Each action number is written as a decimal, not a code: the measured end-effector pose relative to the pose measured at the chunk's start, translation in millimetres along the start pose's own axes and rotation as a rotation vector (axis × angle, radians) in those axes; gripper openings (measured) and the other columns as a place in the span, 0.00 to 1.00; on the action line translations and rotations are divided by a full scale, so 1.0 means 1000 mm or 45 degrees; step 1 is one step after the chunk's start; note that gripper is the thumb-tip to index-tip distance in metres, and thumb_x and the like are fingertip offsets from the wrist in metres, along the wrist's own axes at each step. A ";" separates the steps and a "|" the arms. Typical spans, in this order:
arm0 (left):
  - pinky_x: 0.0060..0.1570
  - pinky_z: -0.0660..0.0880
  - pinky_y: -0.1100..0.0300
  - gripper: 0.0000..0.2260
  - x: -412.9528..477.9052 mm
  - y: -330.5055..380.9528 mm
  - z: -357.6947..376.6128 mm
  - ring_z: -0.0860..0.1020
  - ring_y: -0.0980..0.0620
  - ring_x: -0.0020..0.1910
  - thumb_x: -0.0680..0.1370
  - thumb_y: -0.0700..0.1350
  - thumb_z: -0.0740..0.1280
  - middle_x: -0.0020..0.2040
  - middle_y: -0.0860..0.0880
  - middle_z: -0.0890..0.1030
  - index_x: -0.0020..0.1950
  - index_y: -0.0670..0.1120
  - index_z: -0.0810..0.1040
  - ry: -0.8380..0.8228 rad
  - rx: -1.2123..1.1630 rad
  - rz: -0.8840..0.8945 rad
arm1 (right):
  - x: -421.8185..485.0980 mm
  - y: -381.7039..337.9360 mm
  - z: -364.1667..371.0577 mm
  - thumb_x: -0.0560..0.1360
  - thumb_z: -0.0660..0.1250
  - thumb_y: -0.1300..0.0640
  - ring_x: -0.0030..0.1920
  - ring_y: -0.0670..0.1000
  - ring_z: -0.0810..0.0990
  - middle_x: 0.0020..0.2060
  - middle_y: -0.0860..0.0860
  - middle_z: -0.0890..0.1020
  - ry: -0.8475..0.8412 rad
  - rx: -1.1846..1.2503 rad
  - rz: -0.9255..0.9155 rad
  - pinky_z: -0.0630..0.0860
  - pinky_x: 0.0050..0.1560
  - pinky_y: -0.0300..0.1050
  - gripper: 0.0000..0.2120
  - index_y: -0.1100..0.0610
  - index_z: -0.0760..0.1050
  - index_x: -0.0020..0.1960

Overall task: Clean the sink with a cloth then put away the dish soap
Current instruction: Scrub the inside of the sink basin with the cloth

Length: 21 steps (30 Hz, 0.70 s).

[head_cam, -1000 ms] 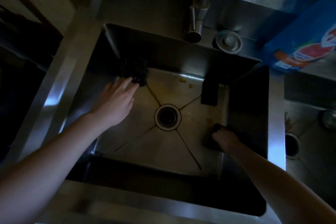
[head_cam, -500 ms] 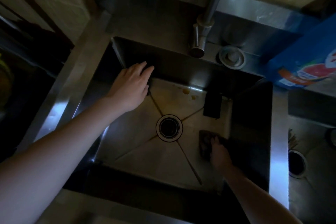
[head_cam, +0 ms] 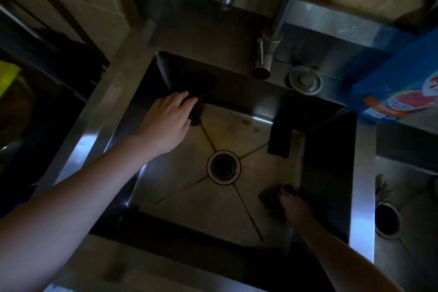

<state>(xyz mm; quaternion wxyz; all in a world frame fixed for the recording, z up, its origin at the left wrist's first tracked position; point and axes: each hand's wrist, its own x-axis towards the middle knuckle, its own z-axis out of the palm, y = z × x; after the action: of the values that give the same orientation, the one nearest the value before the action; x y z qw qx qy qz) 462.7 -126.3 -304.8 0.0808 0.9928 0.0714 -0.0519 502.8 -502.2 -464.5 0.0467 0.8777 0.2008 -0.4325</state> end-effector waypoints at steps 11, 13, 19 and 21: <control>0.62 0.68 0.48 0.22 -0.080 0.016 0.026 0.68 0.41 0.67 0.77 0.44 0.63 0.71 0.44 0.66 0.71 0.45 0.65 -0.087 -0.121 -0.008 | 0.008 -0.018 -0.007 0.79 0.55 0.65 0.69 0.58 0.70 0.71 0.58 0.68 0.233 0.086 0.167 0.67 0.68 0.46 0.23 0.58 0.62 0.74; 0.65 0.66 0.50 0.23 -0.097 0.026 0.026 0.66 0.43 0.69 0.78 0.44 0.62 0.72 0.44 0.65 0.72 0.46 0.64 -0.104 -0.113 0.013 | -0.004 -0.024 0.002 0.79 0.57 0.63 0.68 0.55 0.71 0.70 0.56 0.70 0.168 0.066 0.104 0.67 0.67 0.44 0.21 0.58 0.66 0.72; 0.66 0.64 0.50 0.22 -0.142 0.058 0.035 0.67 0.43 0.69 0.78 0.43 0.62 0.71 0.43 0.67 0.72 0.44 0.66 -0.174 -0.169 0.050 | -0.037 -0.048 0.039 0.76 0.62 0.62 0.62 0.57 0.75 0.61 0.59 0.78 -0.164 0.121 -0.056 0.70 0.60 0.44 0.14 0.63 0.76 0.60; 0.66 0.65 0.50 0.21 -0.151 0.064 0.039 0.67 0.43 0.69 0.78 0.44 0.62 0.71 0.43 0.67 0.72 0.44 0.66 -0.191 -0.176 0.053 | -0.042 -0.055 0.044 0.75 0.63 0.63 0.59 0.57 0.76 0.57 0.59 0.79 -0.259 0.153 -0.065 0.70 0.58 0.44 0.13 0.64 0.78 0.57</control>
<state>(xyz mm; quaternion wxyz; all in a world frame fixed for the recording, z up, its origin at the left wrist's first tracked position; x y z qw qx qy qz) 319.6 -215.7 -316.2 0.1553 0.9795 0.0479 -0.1194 425.9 -476.7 -453.7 0.0032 0.8250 0.1912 -0.5317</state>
